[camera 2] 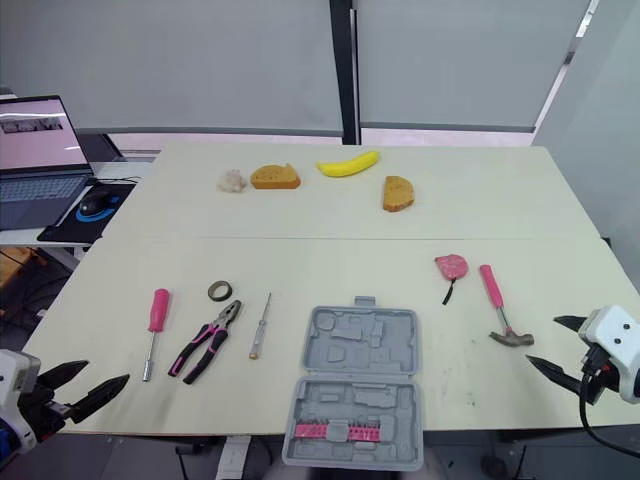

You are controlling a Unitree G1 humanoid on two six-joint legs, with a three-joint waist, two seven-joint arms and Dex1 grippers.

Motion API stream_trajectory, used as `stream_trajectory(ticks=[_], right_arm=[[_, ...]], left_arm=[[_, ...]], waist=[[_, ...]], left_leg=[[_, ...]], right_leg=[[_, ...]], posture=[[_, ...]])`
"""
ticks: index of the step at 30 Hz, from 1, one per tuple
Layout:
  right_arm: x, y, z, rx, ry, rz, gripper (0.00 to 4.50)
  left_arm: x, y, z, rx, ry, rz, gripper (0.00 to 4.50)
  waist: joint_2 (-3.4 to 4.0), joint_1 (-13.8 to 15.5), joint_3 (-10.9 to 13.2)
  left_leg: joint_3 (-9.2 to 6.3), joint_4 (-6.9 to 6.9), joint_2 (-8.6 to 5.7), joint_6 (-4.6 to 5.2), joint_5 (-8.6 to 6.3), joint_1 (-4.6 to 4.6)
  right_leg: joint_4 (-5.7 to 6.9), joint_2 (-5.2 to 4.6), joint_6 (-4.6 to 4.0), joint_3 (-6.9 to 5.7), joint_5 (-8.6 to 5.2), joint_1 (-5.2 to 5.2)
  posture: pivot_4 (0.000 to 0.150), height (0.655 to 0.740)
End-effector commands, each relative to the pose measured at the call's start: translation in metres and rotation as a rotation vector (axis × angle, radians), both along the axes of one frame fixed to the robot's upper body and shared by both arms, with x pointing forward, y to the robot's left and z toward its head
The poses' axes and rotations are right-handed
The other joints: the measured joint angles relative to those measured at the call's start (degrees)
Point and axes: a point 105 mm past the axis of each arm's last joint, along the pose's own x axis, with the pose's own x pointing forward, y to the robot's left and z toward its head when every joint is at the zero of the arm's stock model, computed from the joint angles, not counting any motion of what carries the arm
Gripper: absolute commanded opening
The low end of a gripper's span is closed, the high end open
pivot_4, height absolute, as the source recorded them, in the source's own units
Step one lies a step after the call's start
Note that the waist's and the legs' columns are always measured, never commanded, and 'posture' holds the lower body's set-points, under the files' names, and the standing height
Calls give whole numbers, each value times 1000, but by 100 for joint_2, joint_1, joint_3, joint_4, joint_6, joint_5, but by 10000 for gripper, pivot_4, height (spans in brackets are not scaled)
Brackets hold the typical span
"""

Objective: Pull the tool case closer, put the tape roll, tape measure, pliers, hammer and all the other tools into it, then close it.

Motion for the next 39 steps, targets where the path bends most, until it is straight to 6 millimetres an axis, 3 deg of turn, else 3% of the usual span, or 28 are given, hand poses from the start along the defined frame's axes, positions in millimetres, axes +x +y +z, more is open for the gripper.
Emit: stream_trajectory(ticks=[1,9,13,18,21,25,39], right_arm=[[17,34,24,-12,-82,153,44260],[21,147,49,141,-60,580,44260],[24,182,60,201,-77,682,44260],[27,205,61,250,-79,728,44260],[27,216,60,267,-83,748,45000],[29,226,61,275,-101,756,45000],[27,244,62,276,-120,757,45000]], left_arm=[[6,-2,13,55,-31,-31,45000],[22,-3,22,91,-21,-84,45000],[38,-6,29,110,-12,-150,45000],[69,-14,45,138,-19,-264,45000],[89,-15,48,182,-18,-328,38903],[115,-24,47,238,-8,-430,26740],[153,-43,24,449,70,-649,26740]], waist=[[3,-32,1],[2,-26,3],[0,-4,4],[-4,39,4],[-1,16,5],[-3,-34,4],[-6,-156,5]], left_leg=[[2,0,1,0,0,2],[0,-3,5,-1,0,-5],[-1,-1,4,-1,0,-5],[-1,-1,2,-1,0,-8],[-1,-2,2,-2,1,-6],[1,-2,1,-2,1,-7],[5,10,0,-2,1,-13]], right_leg=[[0,0,-2,0,2,-1],[-1,2,-9,-6,6,-13],[-1,2,-11,-6,10,-14],[-3,1,-14,-6,21,-20],[0,3,-15,-6,23,-22],[5,5,-13,-5,26,-27],[27,13,-9,-7,28,-34]], posture=[[1500,7361],[1500,7361],[1500,7361],[1500,7361],[1500,7361],[1500,7361],[1500,7361]])
